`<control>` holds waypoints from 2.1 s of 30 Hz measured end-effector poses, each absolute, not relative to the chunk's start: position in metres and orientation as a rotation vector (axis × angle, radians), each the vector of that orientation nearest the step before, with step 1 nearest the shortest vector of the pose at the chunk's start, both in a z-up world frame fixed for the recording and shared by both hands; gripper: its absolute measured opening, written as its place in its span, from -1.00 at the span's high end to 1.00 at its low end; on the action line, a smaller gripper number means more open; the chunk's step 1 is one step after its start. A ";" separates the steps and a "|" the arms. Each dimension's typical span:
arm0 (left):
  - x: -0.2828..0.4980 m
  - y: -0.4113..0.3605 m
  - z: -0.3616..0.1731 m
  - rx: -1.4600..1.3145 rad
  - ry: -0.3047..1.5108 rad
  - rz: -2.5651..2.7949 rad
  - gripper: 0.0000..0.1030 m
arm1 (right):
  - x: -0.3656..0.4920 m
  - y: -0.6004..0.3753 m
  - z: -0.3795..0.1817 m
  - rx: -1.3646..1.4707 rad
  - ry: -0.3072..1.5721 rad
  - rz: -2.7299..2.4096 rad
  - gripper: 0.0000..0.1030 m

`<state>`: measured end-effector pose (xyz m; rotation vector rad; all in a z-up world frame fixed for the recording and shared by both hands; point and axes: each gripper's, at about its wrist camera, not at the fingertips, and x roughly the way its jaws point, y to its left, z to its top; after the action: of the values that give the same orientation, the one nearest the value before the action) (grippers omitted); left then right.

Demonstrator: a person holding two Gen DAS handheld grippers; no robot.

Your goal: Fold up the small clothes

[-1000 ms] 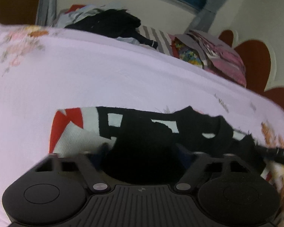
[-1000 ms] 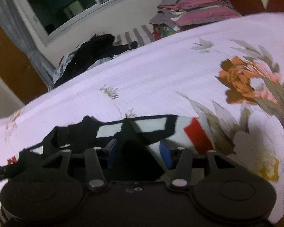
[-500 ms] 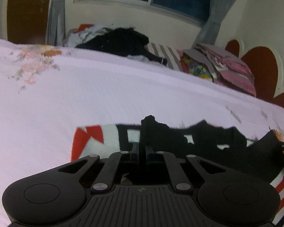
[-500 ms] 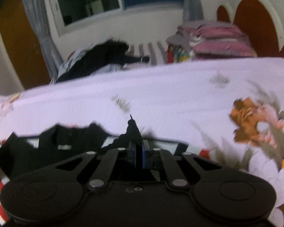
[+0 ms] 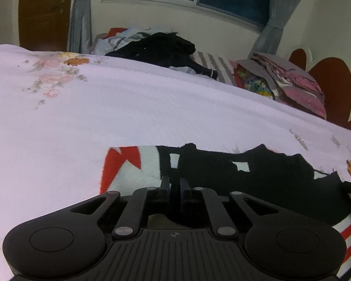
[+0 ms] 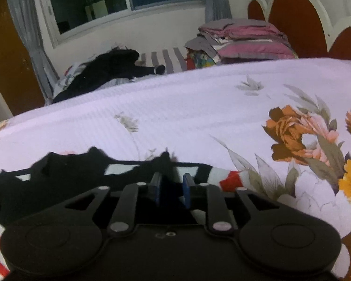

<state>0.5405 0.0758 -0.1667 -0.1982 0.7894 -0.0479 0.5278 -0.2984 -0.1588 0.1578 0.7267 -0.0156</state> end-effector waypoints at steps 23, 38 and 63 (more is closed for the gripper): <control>0.486 0.004 -0.169 -0.059 0.868 -0.188 -0.23 | 0.475 -0.230 -0.167 0.003 0.787 0.108 0.53; 0.466 0.018 -0.159 -0.092 0.877 -0.161 -0.43 | 0.435 -0.256 -0.161 0.043 0.766 0.081 0.44; 0.408 0.033 -0.176 -0.067 0.914 -0.167 -0.73 | 0.381 -0.255 -0.175 -0.012 0.805 0.091 0.37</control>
<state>0.4084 0.0330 -0.1765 -0.0674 0.9143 -0.1673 0.3813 -0.2554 -0.1747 -0.0117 0.8053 0.0912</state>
